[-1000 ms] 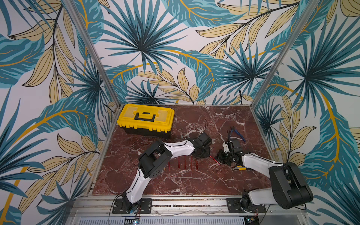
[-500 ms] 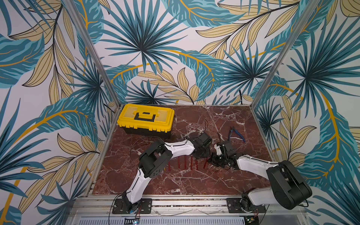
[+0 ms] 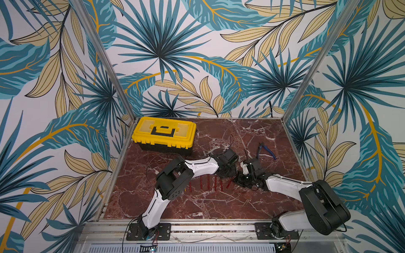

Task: Remove protective caps from carving knives
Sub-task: Adjust the carving knife at the center of the board.

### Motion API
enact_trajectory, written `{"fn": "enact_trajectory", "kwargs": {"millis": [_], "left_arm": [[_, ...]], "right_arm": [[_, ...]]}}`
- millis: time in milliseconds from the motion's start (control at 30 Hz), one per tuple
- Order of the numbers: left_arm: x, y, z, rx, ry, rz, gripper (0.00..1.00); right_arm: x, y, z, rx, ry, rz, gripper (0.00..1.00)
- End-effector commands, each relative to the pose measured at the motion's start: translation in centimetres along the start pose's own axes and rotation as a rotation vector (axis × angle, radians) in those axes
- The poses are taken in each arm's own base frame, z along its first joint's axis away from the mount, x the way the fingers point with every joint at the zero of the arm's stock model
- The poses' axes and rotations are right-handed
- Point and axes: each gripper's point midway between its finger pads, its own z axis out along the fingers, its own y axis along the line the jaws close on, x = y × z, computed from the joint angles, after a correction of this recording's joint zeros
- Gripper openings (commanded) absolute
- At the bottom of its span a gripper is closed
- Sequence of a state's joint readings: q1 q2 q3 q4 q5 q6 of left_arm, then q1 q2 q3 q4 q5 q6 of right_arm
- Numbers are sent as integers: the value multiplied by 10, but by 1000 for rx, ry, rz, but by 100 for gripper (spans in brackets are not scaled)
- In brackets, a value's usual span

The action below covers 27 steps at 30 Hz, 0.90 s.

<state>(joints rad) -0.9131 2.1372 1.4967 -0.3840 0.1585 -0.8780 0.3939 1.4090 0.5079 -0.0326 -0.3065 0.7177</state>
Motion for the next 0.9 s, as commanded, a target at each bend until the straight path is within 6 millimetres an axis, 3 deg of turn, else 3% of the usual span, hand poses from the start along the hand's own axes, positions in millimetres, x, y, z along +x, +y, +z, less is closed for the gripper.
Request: {"fn": "enact_trajectory", "kwargs": {"millis": [0,300,467,567,667,867], "left_arm": [[-8,-8,-25,17,-46,25,0],[-12,-20,-60,52,-100,53,2],[2,-20,-69,40,-109,99,14],[12,-15,-69,16,-107,127,25],[22,-14,-64,2,-92,162,32],[36,-12,-42,-60,-46,215,32]], "right_arm": [[10,-16,-7,62,4,-8,1],[1,-14,-43,88,-103,-69,2],[-2,-17,-62,111,-154,-68,3],[-6,-16,-73,106,-198,-75,5],[-12,-27,-85,158,-245,-50,9],[-13,-37,-90,171,-221,-14,13]]}}
